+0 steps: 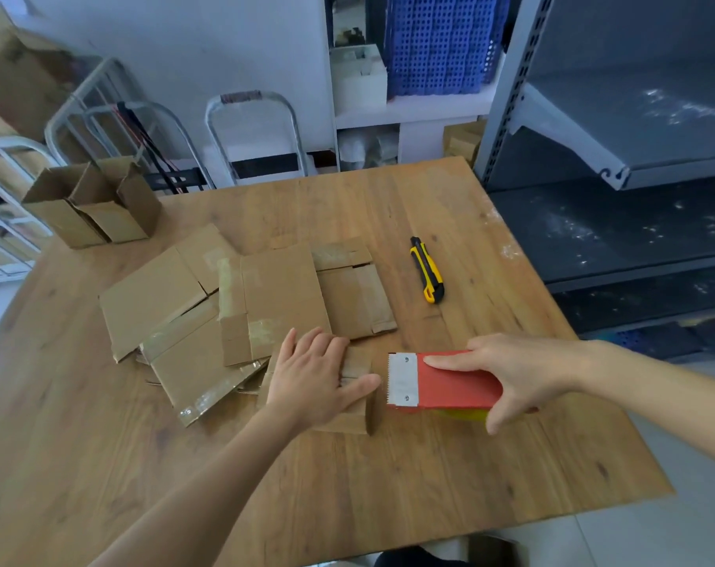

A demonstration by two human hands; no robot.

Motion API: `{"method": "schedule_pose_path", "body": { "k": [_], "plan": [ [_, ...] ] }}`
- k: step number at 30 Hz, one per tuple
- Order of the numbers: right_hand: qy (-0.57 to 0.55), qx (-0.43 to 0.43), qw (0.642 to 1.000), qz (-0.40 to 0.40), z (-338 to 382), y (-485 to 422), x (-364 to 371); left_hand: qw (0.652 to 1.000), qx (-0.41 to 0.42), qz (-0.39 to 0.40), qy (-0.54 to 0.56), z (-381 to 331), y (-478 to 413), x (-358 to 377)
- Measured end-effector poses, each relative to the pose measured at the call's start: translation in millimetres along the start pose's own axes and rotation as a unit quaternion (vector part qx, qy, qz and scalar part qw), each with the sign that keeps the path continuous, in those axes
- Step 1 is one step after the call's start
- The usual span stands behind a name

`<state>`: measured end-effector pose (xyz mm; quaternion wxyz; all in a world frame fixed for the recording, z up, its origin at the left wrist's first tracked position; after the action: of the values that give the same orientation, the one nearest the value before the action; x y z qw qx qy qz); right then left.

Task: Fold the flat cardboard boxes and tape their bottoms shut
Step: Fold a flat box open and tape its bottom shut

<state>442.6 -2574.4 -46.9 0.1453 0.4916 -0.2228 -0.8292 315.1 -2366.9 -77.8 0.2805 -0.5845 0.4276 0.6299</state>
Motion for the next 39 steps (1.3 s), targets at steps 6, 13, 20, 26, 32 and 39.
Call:
{"method": "schedule_pose_path", "body": {
  "k": [6, 13, 20, 26, 32, 39],
  "plan": [
    [-0.007, 0.027, 0.999, -0.029, -9, 39, 6, 1.000, -0.016, -0.012, -0.002, -3, -1, -5],
    [0.017, 0.054, 0.998, -0.007, -3, 44, 11, 0.999, -0.031, 0.005, -0.007, -6, -2, -6],
    [0.056, 0.058, 0.996, 0.035, 18, 19, -1, 0.998, -0.064, 0.010, 0.017, -7, -4, -5],
    [0.135, 0.050, 0.985, 0.093, 49, -20, -25, 0.997, -0.073, 0.007, 0.029, -11, -3, -5],
    [0.179, 0.047, 0.972, 0.141, 69, -55, -39, 0.996, -0.079, 0.004, 0.042, -13, -3, -4],
    [0.166, 0.064, 0.968, 0.177, 80, -75, -50, 0.995, -0.089, 0.001, 0.045, -12, -3, -3]
  ]
}}
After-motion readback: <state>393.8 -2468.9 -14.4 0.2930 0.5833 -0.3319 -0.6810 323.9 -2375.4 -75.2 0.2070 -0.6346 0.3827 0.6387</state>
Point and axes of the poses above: each hand's wrist, its own y-axis away from the middle knuckle, its own x-axis out of the palm, z = x × y, the point moved 5 cm from there along -y, towards the middle knuckle, and after that the axes turned 15 degrees about -x, right-handed, at the moved point
